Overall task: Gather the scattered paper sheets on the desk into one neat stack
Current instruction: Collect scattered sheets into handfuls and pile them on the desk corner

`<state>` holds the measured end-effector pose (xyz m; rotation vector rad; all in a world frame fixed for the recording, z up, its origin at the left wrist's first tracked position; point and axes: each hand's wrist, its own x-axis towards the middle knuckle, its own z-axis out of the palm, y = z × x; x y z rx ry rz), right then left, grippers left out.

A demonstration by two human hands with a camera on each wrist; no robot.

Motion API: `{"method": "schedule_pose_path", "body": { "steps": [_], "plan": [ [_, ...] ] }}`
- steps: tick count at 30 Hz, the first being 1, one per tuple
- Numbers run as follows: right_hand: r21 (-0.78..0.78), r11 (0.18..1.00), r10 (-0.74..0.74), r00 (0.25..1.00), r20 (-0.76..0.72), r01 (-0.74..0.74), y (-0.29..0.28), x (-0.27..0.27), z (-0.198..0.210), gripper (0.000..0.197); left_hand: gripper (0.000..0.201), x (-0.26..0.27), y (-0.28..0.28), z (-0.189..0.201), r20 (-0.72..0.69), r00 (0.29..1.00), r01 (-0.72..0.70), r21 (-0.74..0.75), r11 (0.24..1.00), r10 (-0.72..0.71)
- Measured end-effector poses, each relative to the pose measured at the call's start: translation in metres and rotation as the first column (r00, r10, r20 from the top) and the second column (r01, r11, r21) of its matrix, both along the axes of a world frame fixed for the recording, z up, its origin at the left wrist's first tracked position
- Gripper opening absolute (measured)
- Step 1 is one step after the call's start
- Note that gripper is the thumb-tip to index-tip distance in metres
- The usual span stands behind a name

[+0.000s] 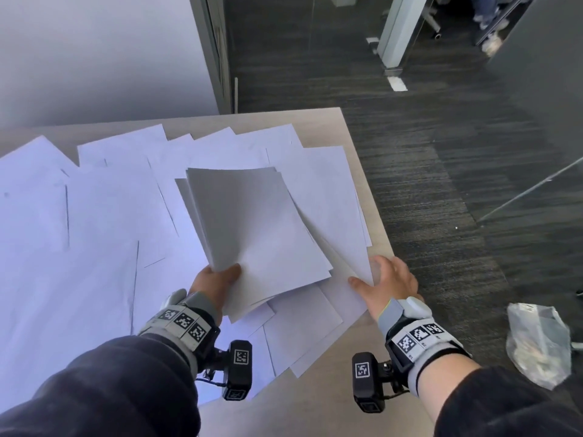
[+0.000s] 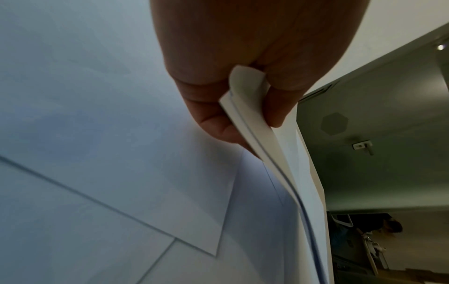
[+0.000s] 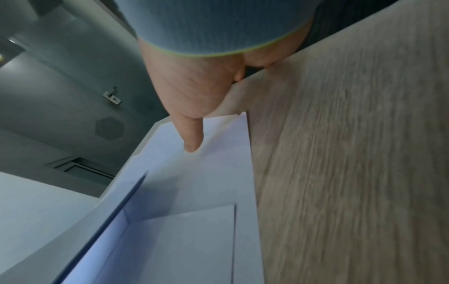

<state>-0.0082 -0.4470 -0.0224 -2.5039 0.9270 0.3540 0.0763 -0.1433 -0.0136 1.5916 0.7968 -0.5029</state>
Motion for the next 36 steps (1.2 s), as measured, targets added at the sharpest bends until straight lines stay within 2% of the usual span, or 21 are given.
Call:
{"method": "schedule_pose_path", "body": {
  "steps": [3,6,10,13,15,18,23,27,31,36],
  "plan": [
    [0.029,0.999,-0.029,0.999,-0.029,0.03,-0.004,0.006,-0.008,0.095,0.027,0.001,0.001,-0.002,0.002,1.0,0.003,0.002,1.0,-0.003],
    [0.083,0.996,-0.021,0.999,-0.031,0.023,-0.01,0.016,-0.015,0.098,0.027,0.001,-0.002,-0.004,-0.004,1.0,0.019,-0.002,1.0,-0.019],
    [0.189,0.977,-0.117,0.989,0.086,0.099,-0.024,0.027,-0.023,0.084,0.034,0.005,-0.008,-0.005,-0.007,1.0,0.03,-0.007,1.0,-0.03],
    [0.3,0.945,-0.182,0.971,0.152,0.13,-0.035,0.03,-0.025,0.068,0.024,0.011,-0.01,-0.009,-0.013,1.0,0.019,-0.008,1.0,-0.019],
    [0.341,0.929,-0.201,0.97,0.137,0.144,-0.041,0.031,-0.025,0.062,0.021,0.014,-0.011,-0.011,-0.014,1.0,0.014,-0.01,1.0,-0.014],
    [0.329,0.923,-0.242,0.966,0.094,0.199,-0.047,0.034,-0.024,0.057,0.022,0.019,-0.014,-0.013,-0.011,1.0,0.016,-0.012,1.0,-0.016],
    [0.361,0.909,-0.282,0.945,0.168,0.207,-0.048,0.035,-0.026,0.057,0.024,0.027,-0.017,-0.015,-0.018,1.0,0.022,-0.011,1.0,-0.022],
    [0.289,0.904,-0.36,0.925,0.122,0.314,-0.055,0.038,-0.021,0.046,0.031,0.03,-0.016,-0.017,-0.023,0.999,0.023,-0.003,1.0,-0.023],
    [0.253,0.926,-0.305,0.95,0.063,0.281,-0.071,0.037,-0.015,0.04,0.032,0.034,-0.014,-0.017,-0.027,0.999,0.023,0.0,1.0,-0.023],
    [0.221,0.953,-0.229,0.97,0.078,0.208,-0.077,0.027,-0.004,0.037,0.036,0.039,-0.011,-0.017,-0.02,1.0,0.012,0.0,1.0,-0.012]
  ]
}}
